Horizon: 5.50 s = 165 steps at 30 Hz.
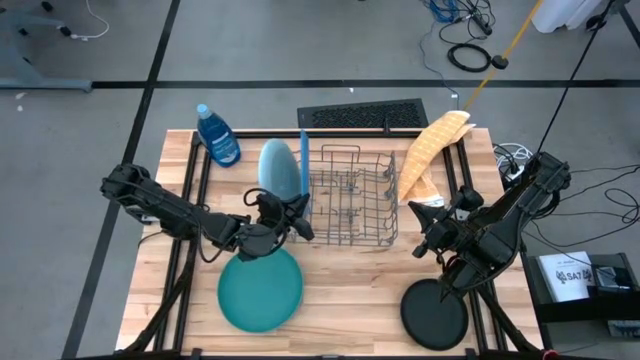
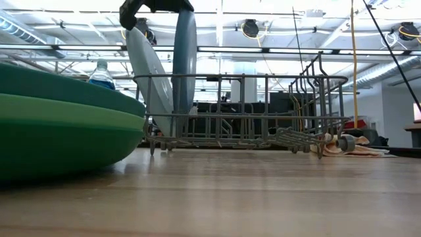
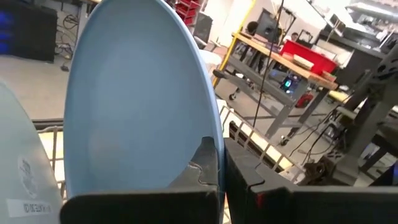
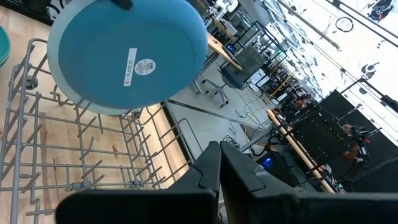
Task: Sort dishes
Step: Put the blue plate into the dish rack, then put the green plate into the dish rack
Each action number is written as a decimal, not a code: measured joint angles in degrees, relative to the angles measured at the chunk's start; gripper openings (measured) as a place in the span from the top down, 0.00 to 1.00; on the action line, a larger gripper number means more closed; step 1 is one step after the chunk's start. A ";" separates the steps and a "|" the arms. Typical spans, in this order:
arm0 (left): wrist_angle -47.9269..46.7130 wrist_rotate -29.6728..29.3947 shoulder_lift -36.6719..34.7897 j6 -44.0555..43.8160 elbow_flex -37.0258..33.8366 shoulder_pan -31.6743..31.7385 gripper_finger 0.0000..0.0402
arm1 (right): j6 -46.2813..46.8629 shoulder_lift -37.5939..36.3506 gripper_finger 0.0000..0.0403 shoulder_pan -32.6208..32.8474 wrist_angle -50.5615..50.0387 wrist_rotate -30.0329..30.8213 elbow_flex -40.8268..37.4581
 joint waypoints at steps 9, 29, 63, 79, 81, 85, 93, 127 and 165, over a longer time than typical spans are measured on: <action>-4.98 0.74 0.05 -6.36 0.02 0.84 1.00 | 0.00 0.01 1.00 0.00 0.02 0.00 0.00; -3.88 0.70 0.05 -11.98 -2.10 1.05 0.71 | -0.22 -0.01 1.00 0.00 0.07 -0.19 0.00; -2.31 4.46 -0.42 32.55 8.90 -2.29 0.85 | -0.44 0.01 1.00 0.02 0.28 -0.28 0.00; -38.15 6.72 11.08 28.60 29.47 6.53 1.00 | -0.85 0.00 1.00 0.01 0.23 -0.04 0.00; -45.60 6.71 12.95 24.93 32.38 7.48 1.00 | -0.87 0.01 1.00 0.00 0.23 -0.04 0.00; -59.29 7.80 15.52 17.00 37.10 9.30 1.00 | -1.27 0.01 1.00 0.00 0.26 -0.04 0.00; -84.26 9.57 15.88 -7.09 39.56 10.61 1.00 | -1.29 0.00 1.00 0.02 0.42 -0.04 0.00; -83.32 46.89 22.67 -19.92 41.63 -25.97 0.99 | -1.68 0.00 1.00 0.01 1.74 -0.31 0.00; -78.99 60.50 36.80 -17.72 41.76 -25.65 0.97 | -3.19 0.01 1.00 0.01 2.64 -0.33 0.01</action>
